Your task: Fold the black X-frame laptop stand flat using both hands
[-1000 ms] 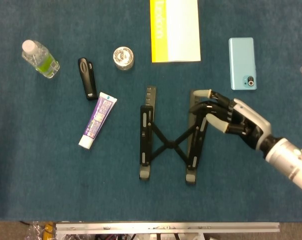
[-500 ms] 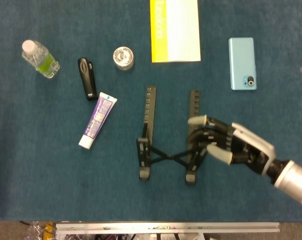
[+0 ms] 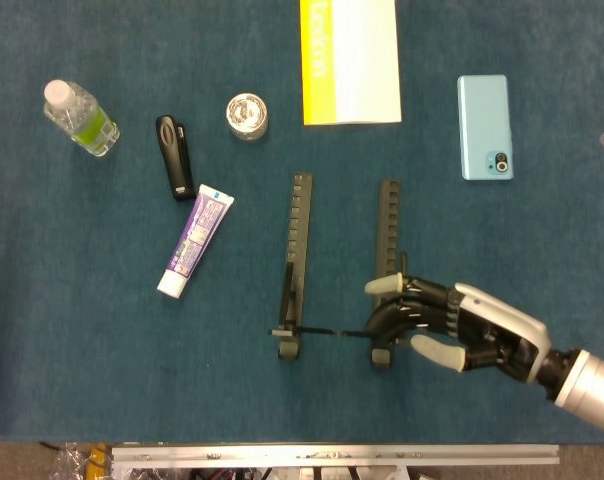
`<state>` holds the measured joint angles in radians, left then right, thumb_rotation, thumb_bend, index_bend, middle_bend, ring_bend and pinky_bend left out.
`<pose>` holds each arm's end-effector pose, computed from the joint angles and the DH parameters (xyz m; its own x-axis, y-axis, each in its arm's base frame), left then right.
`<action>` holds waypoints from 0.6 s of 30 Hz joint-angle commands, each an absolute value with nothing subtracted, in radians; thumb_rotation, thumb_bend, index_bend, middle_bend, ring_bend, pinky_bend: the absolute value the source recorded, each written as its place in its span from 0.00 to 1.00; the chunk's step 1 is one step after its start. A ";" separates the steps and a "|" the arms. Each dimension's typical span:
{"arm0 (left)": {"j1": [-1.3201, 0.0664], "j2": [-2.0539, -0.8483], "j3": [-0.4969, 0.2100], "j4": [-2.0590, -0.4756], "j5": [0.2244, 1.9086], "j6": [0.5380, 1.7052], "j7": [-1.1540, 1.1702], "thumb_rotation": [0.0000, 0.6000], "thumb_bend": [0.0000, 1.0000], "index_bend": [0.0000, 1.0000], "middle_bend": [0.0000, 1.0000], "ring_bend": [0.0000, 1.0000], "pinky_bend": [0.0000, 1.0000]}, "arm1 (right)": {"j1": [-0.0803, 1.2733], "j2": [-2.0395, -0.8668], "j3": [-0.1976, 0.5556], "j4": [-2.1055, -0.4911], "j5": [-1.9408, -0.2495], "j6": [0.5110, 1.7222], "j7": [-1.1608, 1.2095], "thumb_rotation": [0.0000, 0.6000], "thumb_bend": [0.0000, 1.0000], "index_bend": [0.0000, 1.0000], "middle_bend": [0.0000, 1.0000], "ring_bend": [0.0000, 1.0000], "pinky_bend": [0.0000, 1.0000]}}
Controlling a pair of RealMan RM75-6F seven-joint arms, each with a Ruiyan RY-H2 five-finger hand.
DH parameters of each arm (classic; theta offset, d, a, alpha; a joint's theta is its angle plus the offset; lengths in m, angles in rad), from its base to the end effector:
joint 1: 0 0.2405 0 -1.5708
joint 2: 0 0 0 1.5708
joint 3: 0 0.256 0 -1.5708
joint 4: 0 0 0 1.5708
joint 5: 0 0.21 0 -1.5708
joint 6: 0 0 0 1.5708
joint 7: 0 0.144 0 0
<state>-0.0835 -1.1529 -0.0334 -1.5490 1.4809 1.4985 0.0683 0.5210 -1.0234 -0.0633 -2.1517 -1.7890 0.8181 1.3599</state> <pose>-0.3238 0.1779 0.1549 0.4821 0.0045 0.8761 0.8760 0.0146 -0.4821 -0.1204 -0.1693 0.0611 -0.6522 -0.7510 0.1034 -0.5903 0.4175 -0.6908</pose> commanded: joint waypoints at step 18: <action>-0.084 -1.159 -0.034 -1.549 1.487 1.495 0.072 1.00 0.47 0.37 0.37 0.31 0.26 | 0.575 -1.057 -0.155 -2.109 -1.742 0.869 1.350 0.72 0.36 0.18 0.35 0.24 0.23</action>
<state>-0.0836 -1.1589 -0.0343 -1.5488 1.4875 1.4950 0.0722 0.5735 -1.0558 -0.1537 -2.1115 -1.7443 0.8671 1.3506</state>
